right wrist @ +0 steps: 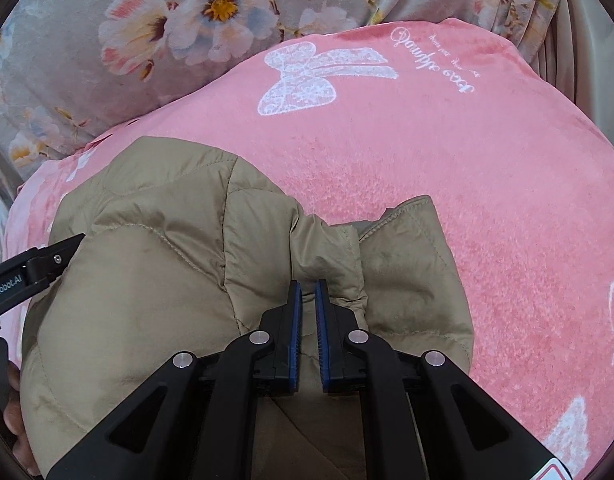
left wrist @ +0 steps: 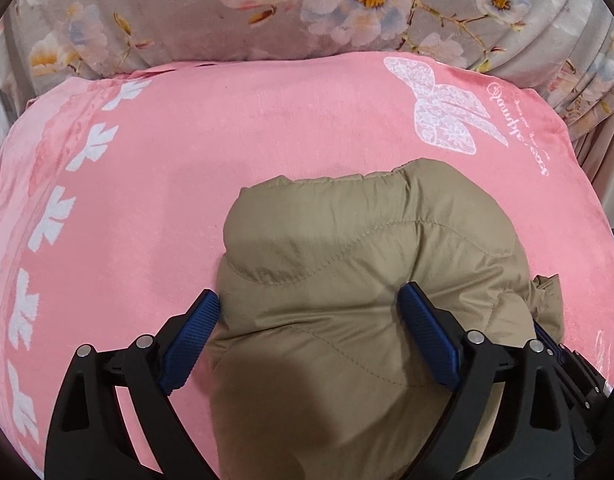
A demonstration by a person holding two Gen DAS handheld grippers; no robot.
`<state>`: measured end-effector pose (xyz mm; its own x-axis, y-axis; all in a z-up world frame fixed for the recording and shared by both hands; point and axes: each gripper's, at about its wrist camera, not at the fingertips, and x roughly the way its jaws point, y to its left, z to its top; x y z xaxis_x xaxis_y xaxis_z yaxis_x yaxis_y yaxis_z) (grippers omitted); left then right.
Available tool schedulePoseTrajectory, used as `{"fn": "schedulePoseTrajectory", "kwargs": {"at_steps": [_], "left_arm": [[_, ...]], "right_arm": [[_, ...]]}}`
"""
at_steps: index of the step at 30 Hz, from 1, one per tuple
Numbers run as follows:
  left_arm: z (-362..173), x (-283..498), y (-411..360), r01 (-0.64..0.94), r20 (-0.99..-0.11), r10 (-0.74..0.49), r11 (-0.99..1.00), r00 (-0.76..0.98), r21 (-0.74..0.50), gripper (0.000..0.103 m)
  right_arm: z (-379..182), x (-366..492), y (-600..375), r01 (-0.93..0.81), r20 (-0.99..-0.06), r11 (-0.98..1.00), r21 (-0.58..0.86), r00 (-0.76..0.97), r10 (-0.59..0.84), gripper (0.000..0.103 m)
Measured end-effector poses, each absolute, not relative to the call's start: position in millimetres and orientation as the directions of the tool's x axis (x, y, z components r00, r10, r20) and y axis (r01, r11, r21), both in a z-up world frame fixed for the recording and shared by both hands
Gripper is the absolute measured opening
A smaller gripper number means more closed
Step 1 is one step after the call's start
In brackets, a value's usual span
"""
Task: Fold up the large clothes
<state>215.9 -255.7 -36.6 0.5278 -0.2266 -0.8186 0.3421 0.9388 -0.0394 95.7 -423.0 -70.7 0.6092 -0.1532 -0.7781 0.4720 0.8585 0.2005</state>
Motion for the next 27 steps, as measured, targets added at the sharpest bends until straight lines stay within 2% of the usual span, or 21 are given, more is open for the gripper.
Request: {"fn": "schedulePoseTrajectory", "kwargs": {"at_steps": [9, 27], "left_arm": [[-51, 213, -266, 0.335, -0.801, -0.182, 0.942, 0.57, 0.025, 0.092], [-63, 211, -274, 0.31, -0.763, -0.145, 0.948, 0.63, 0.076, 0.092]], "right_arm": [[-80, 101, -425, 0.465, -0.771, 0.862, 0.199, 0.617, -0.155, 0.006], [-86, 103, -428, 0.471, -0.748, 0.859, 0.198, 0.639, -0.178, 0.005]]}}
